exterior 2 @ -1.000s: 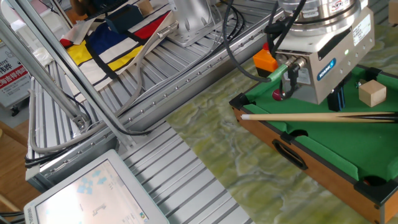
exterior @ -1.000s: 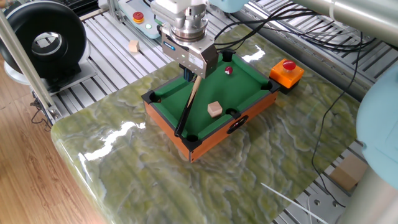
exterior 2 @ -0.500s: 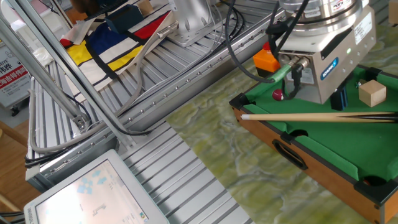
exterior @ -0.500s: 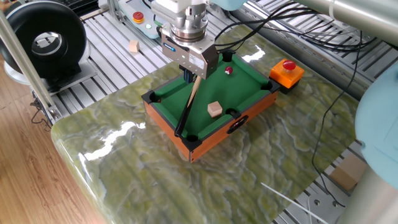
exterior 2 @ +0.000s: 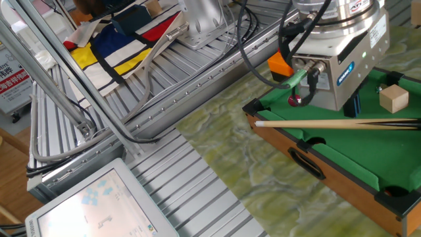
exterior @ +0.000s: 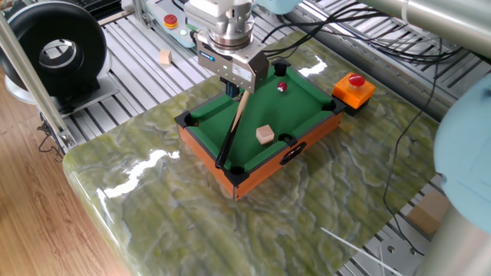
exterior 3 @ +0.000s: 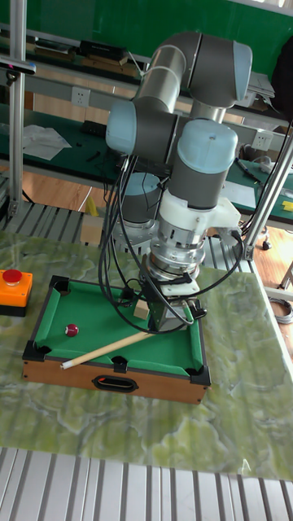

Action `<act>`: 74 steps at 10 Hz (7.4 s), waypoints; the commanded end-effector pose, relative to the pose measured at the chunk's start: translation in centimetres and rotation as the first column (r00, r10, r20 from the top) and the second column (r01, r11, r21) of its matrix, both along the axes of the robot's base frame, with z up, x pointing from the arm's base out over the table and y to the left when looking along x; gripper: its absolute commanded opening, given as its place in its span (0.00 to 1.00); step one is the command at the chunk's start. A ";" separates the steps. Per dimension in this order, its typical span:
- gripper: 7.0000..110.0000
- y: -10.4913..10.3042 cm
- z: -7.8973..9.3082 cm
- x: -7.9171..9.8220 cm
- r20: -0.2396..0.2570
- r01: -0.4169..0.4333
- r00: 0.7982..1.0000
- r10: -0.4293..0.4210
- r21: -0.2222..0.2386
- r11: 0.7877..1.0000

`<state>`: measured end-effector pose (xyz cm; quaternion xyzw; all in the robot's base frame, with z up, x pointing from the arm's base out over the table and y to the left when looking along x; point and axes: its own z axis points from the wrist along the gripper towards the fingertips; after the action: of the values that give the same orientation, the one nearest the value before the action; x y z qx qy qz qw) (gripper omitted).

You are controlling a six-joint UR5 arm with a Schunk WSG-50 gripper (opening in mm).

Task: Hit the pool ball

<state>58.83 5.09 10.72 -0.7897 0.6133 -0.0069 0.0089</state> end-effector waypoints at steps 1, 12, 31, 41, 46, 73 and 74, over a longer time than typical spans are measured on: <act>0.00 1.5 -0.7 0.3 -0.020 -0.019 1.000 0.020 0.051 0.998; 0.00 2.2 -0.8 0.6 -0.038 -0.042 0.998 0.043 0.029 0.999; 0.00 2.2 -1.7 -1.6 -0.087 -0.127 0.988 0.131 0.053 0.991; 0.00 2.5 -1.2 -1.4 -0.075 -0.253 0.963 0.259 0.080 0.964; 0.15 3.2 -0.8 -0.5 -0.029 -0.352 0.934 0.356 0.093 0.931; 0.36 4.2 -4.5 -4.6 -0.008 -0.363 0.932 0.363 0.015 0.932; 0.36 4.0 -4.5 -4.7 -0.015 -0.361 0.933 0.361 0.011 0.933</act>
<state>54.21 9.12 6.30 -0.8906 0.4547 0.0009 0.0082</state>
